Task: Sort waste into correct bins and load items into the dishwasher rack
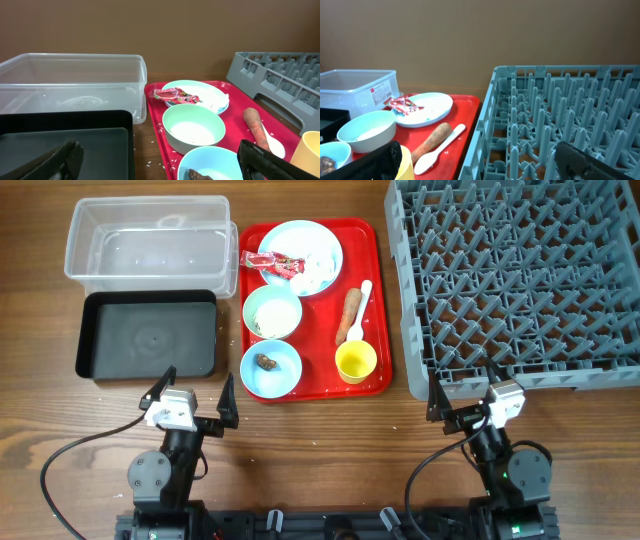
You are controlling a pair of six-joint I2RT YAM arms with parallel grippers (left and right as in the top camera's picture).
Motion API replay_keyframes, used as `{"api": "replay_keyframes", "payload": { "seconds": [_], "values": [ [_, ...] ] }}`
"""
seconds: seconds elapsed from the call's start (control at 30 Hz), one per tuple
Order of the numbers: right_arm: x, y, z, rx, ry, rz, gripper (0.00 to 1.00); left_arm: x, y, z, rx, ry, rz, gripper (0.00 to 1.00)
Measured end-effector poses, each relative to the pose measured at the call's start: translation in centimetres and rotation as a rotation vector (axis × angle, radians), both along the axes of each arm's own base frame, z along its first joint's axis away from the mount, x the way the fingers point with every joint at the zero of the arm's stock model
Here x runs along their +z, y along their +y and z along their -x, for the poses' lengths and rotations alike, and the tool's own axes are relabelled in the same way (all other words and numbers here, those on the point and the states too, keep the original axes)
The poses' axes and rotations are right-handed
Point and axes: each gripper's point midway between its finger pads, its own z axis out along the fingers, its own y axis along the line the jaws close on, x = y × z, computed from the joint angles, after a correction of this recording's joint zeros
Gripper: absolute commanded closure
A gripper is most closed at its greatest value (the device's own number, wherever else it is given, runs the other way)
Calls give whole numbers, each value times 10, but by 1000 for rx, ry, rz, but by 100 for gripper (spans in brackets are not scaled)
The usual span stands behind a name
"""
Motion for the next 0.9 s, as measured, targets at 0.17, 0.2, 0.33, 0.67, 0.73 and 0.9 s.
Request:
{"api": "replay_keyframes", "payload": {
  "seconds": [0.17, 0.2, 0.33, 0.67, 0.73, 0.9],
  "values": [
    [-3, 0, 0, -1, 11, 1, 0, 0, 0, 0, 0, 0, 0, 0],
    [-3, 0, 0, -1, 11, 1, 0, 0, 0, 0, 0, 0, 0, 0],
    [-2, 0, 0, 0, 18, -42, 0, 0, 0, 0, 0, 0, 0, 0],
    [20, 5, 2, 35, -51, -107, 0, 22, 0, 0, 1, -84, 49, 0],
    [27, 6, 2, 44, -56, -97, 0, 22, 0, 0, 2, -78, 91, 0],
    [57, 11, -3, 63, -49, -82, 0, 32, 0, -4, 6, -52, 136, 0]
  ]
}}
